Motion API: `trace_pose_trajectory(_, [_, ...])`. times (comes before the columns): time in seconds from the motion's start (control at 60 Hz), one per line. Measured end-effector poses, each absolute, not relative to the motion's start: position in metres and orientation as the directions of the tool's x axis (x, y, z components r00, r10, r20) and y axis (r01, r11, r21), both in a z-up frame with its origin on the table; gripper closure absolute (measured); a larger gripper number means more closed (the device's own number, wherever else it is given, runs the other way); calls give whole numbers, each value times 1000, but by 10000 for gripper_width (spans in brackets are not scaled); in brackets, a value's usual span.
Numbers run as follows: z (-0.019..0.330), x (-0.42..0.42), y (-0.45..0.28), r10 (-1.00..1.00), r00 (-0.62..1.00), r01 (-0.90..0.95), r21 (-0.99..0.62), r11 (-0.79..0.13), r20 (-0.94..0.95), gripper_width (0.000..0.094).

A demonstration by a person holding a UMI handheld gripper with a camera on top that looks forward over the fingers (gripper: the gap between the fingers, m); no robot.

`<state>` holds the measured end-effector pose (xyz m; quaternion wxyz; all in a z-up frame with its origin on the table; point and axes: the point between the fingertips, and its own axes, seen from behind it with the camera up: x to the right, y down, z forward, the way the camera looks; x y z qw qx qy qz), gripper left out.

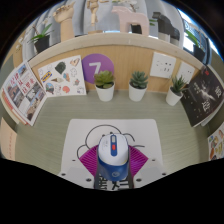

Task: Arrange mouse

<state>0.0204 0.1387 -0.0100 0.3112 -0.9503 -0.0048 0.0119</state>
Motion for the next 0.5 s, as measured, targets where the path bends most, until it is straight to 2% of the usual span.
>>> trace_pose_trajectory(0.1, [-12,21,138,5,999,-22,-619,-785,-42,543])
trace_pose_trajectory(0.217, [-14,21,138,30,1000,25,-626,-779,2,429])
trace_pose_trajectory(0.317, [-13,21,139,14,1000,-5,-638,-770,-24,387])
trace_pose_trajectory(0.4, [-10,15,138,14,998,-26,-640,-768,-57,240])
trace_pose_trajectory(0.467, [-7,22,129,-5,1000,-17,-618,-786,-21,69])
trace_pose_trajectory(0.5, [0,25,123,-5,1000,-4,-617,-787,1,77])
